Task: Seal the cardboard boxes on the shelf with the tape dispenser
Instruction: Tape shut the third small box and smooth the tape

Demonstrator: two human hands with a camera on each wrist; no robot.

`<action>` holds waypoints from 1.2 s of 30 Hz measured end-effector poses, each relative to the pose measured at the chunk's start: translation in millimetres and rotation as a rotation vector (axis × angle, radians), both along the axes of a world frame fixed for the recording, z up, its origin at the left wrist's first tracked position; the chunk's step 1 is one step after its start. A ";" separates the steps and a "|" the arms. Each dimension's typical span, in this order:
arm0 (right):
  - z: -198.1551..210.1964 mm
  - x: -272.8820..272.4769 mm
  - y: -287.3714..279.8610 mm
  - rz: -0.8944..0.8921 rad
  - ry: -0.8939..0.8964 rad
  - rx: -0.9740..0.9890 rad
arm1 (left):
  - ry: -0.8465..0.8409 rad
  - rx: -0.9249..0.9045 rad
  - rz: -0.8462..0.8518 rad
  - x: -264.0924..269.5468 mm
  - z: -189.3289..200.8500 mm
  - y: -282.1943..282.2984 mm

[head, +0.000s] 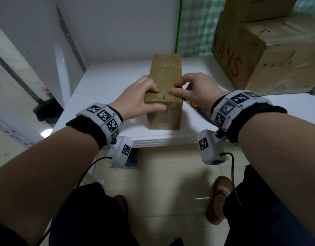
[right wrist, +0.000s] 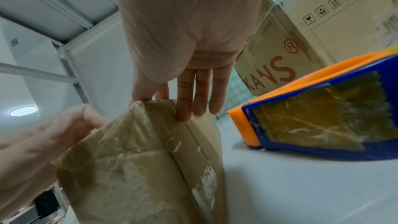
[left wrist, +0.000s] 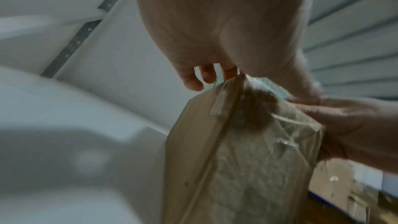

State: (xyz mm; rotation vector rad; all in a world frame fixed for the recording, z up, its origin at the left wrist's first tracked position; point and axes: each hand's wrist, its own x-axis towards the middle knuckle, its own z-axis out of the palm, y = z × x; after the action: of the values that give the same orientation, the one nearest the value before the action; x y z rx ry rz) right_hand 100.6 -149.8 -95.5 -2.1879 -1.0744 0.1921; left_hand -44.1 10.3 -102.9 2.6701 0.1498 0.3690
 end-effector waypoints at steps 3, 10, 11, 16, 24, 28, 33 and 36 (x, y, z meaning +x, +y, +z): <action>-2.4 0.1 -1.2 -0.001 -0.006 -0.001 | -0.067 0.040 0.052 6.4 -1.7 -1.3; -3.2 2.1 -0.9 0.008 -0.029 -0.015 | -0.065 0.318 0.056 3.9 -7.1 -4.2; -2.6 2.3 -1.4 0.010 -0.021 -0.013 | -0.061 0.338 0.067 3.8 -6.4 -5.7; -2.9 3.3 -3.8 0.024 0.024 -0.011 | -0.027 0.338 0.150 11.4 9.2 -16.3; -9.8 3.2 -9.8 0.031 0.038 0.018 | -0.061 0.437 0.289 21.6 -4.5 -38.5; -10.9 3.0 -8.1 0.038 0.055 0.053 | -0.054 0.473 0.312 17.1 -10.2 -42.7; -10.2 3.1 -10.4 0.062 0.064 0.051 | -0.017 0.463 0.290 22.0 4.1 -42.1; -12.9 3.9 -12.8 0.067 0.096 0.070 | -0.073 0.381 0.310 26.7 2.3 -44.6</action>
State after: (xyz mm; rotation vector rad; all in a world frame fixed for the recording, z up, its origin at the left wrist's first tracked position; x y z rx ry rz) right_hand 104.5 -162.5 -108.3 -2.0611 -1.0848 0.2828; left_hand -17.4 -34.3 -100.7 3.0043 0.5225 0.6485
